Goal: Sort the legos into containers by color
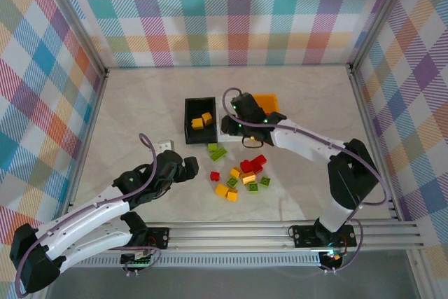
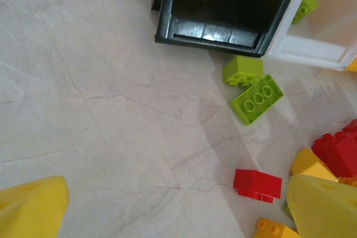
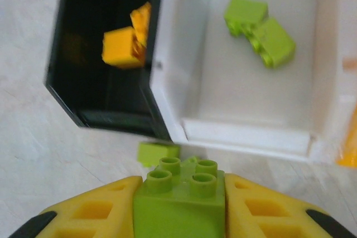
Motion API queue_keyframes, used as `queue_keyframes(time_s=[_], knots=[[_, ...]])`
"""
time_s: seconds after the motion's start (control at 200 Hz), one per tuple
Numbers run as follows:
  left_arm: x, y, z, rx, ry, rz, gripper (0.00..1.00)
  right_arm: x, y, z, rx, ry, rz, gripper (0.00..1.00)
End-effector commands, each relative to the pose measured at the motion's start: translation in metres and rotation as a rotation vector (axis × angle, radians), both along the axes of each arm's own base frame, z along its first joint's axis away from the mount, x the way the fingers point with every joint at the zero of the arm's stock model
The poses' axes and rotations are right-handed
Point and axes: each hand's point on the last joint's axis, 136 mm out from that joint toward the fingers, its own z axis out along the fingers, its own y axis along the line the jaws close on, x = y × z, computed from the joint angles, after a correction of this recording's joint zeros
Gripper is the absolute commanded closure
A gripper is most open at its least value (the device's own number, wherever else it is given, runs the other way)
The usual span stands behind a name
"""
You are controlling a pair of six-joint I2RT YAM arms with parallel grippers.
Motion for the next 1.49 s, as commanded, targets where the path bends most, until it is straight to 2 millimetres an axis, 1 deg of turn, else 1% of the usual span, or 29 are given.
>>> queue_keyframes(time_s=[0.0, 0.115, 0.19, 0.225, 0.29, 0.35, 0.42, 0.515, 0.575, 0.585, 0.66, 0.67, 0.695, 0.82, 0.895, 1.03, 1.1, 1.165, 1.215, 1.34, 1.41, 1.455, 1.465, 1.49], knots=[[-0.001, -0.008, -0.005, -0.028, 0.014, -0.036, 0.0, 0.023, -0.004, -0.026, -0.067, 0.039, -0.034, 0.61], [-0.004, -0.016, -0.012, -0.018, 0.048, -0.082, 0.0, 0.046, 0.006, -0.037, -0.086, 0.056, -0.034, 0.59], [-0.006, -0.025, -0.018, -0.025, 0.072, -0.128, 0.0, 0.057, 0.011, -0.04, -0.092, 0.06, -0.029, 0.54], [-0.006, -0.03, -0.02, -0.032, 0.085, -0.151, 0.0, 0.06, 0.013, -0.04, -0.093, 0.056, -0.019, 0.49], [-0.007, -0.042, -0.023, -0.04, 0.107, -0.199, 0.0, 0.062, 0.016, -0.031, -0.087, 0.042, -0.006, 0.34], [-0.006, -0.05, -0.024, -0.037, 0.126, -0.23, 0.02, 0.06, 0.015, -0.017, -0.072, 0.017, 0.004, 0.29], [-0.007, -0.061, -0.027, -0.036, 0.147, -0.269, 0.04, 0.051, 0.009, -0.003, -0.057, -0.014, 0.007, 0.26], [-0.01, -0.078, -0.035, -0.049, 0.175, -0.321, 0.06, 0.034, -0.005, 0.007, -0.035, -0.033, 0.0, 0.24], [-0.011, -0.088, -0.043, -0.044, 0.196, -0.35, 0.08, 0.021, -0.015, 0.004, -0.037, -0.024, -0.002, 0.24], [-0.011, -0.09, -0.044, -0.043, 0.199, -0.353, 0.08, 0.016, -0.019, 0.002, -0.041, -0.018, -0.002, 0.24], [-0.012, -0.099, -0.055, -0.015, 0.227, -0.376, 0.09, 0.001, -0.032, 0.001, -0.04, -0.019, -0.009, 0.24], [-0.008, -0.104, -0.053, -0.026, 0.212, -0.381, 0.1, -0.001, -0.035, 0.0, -0.041, -0.018, -0.01, 0.23], [-0.006, -0.109, -0.054, -0.028, 0.206, -0.39, 0.1, -0.006, -0.039, -0.001, -0.043, -0.018, -0.013, 0.23], [0.002, -0.126, -0.068, -0.002, 0.229, -0.415, 0.14, -0.025, -0.06, 0.004, -0.044, -0.038, -0.038, 0.23], [0.009, -0.129, -0.076, 0.038, 0.248, -0.406, 0.17, -0.033, -0.07, 0.008, -0.042, -0.052, -0.048, 0.22], [0.015, -0.123, -0.09, 0.105, 0.263, -0.38, 0.26, -0.043, -0.079, 0.015, -0.03, -0.071, -0.054, 0.22], [0.017, -0.121, -0.095, 0.127, 0.265, -0.375, 0.31, -0.047, -0.083, 0.014, -0.029, -0.07, -0.058, 0.22], [0.018, -0.121, -0.099, 0.145, 0.27, -0.375, 0.37, -0.051, -0.086, 0.013, -0.025, -0.068, -0.064, 0.22], [0.018, -0.123, -0.101, 0.149, 0.274, -0.383, 0.45, -0.053, -0.088, 0.012, -0.023, -0.068, -0.068, 0.22], [0.016, -0.122, -0.1, 0.154, 0.283, -0.387, 0.61, -0.058, -0.098, 0.009, -0.037, -0.074, -0.091, 0.21], [0.015, -0.12, -0.094, 0.158, 0.278, -0.386, 0.66, -0.06, -0.105, 0.005, -0.055, -0.068, -0.111, 0.21], [0.016, -0.122, -0.086, 0.145, 0.258, -0.391, 0.67, -0.061, -0.11, 0.001, -0.064, -0.06, -0.13, 0.21], [0.014, -0.119, -0.085, 0.156, 0.27, -0.391, 0.67, -0.061, -0.112, 0.0, -0.066, -0.057, -0.134, 0.21], [0.013, -0.119, -0.08, 0.154, 0.266, -0.392, 0.68, -0.063, -0.115, -0.004, -0.073, -0.049, -0.145, 0.21]])
